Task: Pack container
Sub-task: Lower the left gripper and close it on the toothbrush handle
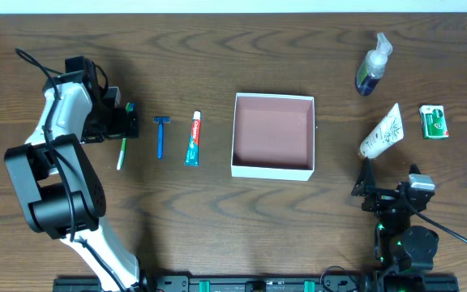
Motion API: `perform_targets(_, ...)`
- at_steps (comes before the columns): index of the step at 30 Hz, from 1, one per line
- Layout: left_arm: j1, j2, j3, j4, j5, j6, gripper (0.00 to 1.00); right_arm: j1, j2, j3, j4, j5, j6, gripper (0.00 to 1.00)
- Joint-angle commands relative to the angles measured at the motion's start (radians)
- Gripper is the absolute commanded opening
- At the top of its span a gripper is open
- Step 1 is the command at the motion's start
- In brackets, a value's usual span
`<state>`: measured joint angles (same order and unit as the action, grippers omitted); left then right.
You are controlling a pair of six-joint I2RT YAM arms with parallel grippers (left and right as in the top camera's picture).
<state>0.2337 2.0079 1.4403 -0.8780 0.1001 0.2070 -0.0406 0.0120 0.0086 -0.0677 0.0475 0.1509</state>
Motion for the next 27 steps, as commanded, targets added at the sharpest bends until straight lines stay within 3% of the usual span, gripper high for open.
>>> perform_targets(1,-0.019,0.012,-0.026,0.014,-0.008,-0.002,0.98,0.010,-0.005,-0.003,-0.003,-0.003,-0.010,0.99)
perform_targets(27,-0.036,0.013,-0.032,0.034,-0.008,-0.010,0.98,0.010,-0.005,-0.003,-0.003,-0.003,-0.010,0.99)
